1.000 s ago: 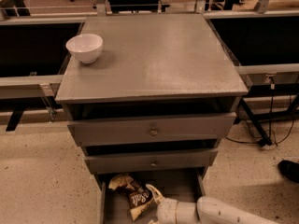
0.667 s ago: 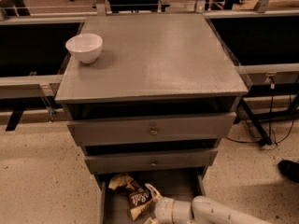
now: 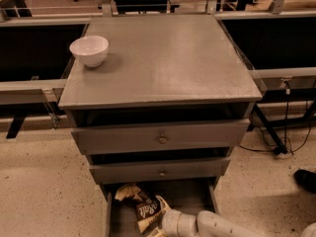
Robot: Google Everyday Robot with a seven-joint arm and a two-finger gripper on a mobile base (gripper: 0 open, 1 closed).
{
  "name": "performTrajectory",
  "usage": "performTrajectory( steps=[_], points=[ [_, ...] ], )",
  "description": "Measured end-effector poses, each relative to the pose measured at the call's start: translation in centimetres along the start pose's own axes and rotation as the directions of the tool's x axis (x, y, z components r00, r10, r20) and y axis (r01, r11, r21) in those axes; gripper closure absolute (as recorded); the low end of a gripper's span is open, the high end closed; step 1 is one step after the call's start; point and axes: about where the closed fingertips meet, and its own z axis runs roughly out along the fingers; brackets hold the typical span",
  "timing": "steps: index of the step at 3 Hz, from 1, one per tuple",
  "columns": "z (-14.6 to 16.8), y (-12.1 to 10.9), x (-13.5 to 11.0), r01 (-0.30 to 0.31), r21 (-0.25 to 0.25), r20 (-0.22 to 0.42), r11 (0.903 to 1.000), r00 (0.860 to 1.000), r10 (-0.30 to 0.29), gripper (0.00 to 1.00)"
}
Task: Pick brown chip bag from bottom drawer and place on counter
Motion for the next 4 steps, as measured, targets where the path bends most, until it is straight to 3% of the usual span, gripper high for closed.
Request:
performTrajectory(
  steps=[2, 4],
  points=[
    [3.6, -3.3, 3.9, -0.045, 0.051, -0.026, 0.9977, 0.999, 0.047, 0.00],
    [7.2, -6.9, 7.9, -0.099, 0.113, -0.010, 0.9886, 0.995, 0.101, 0.41]
  ],
)
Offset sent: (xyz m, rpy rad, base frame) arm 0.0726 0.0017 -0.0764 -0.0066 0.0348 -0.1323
